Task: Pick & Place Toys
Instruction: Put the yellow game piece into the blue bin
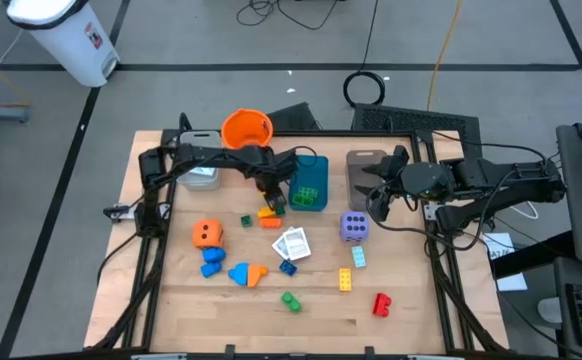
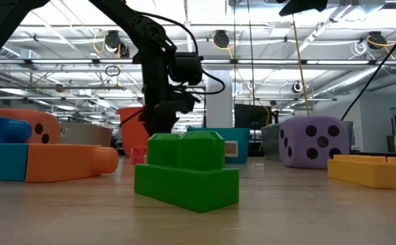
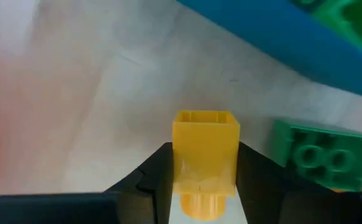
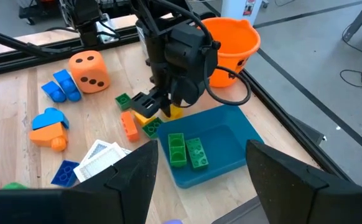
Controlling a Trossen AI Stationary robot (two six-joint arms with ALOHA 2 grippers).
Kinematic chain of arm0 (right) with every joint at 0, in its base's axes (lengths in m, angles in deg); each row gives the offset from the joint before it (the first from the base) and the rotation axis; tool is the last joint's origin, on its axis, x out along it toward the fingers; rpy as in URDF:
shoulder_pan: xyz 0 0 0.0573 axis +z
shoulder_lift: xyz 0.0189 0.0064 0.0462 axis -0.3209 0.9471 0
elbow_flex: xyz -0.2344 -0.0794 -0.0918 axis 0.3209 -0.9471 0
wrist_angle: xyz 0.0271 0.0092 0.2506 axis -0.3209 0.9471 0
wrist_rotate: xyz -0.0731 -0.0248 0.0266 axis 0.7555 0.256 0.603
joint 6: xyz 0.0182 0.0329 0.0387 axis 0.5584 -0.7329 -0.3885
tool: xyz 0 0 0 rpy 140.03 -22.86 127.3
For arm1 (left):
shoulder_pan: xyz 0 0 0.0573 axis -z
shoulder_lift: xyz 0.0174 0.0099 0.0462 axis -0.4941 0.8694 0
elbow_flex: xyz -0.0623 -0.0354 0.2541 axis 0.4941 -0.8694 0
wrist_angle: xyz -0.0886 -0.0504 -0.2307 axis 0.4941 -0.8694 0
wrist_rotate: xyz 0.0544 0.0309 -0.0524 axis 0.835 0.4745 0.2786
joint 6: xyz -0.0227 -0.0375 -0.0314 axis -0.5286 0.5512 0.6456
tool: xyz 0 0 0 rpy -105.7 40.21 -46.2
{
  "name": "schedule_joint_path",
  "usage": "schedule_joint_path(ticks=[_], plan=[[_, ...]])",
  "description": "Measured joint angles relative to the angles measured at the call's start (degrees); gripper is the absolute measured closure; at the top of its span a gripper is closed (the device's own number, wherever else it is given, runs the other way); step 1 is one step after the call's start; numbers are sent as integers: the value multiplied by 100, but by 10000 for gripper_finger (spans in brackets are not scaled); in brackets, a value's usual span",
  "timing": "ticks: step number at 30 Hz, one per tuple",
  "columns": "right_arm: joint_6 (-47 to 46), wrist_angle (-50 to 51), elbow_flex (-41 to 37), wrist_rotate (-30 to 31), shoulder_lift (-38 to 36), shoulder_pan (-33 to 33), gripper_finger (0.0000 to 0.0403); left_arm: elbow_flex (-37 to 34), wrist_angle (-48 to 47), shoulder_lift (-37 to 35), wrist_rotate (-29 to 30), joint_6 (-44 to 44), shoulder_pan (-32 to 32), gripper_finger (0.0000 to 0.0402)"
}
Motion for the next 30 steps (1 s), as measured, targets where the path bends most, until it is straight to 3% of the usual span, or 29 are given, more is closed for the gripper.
schedule_joint_path(ticks=[7, 15, 23, 30], plan=[[2, -20, 0, 0, 2, 2, 165, 0, -277, -511, -66, 109, 227, 241], [429, -596, 0, 6, 2, 2, 165, 0, -293, -2031, -22, 548, 328, 258], [1141, -2196, 0, -63, 5, 1, 165, 0, 967, -3527, 183, 1155, 441, 246], [1889, -3457, 7, -1319, 403, -187, 165, 7, 2444, -3939, -721, 1287, 602, 249]])
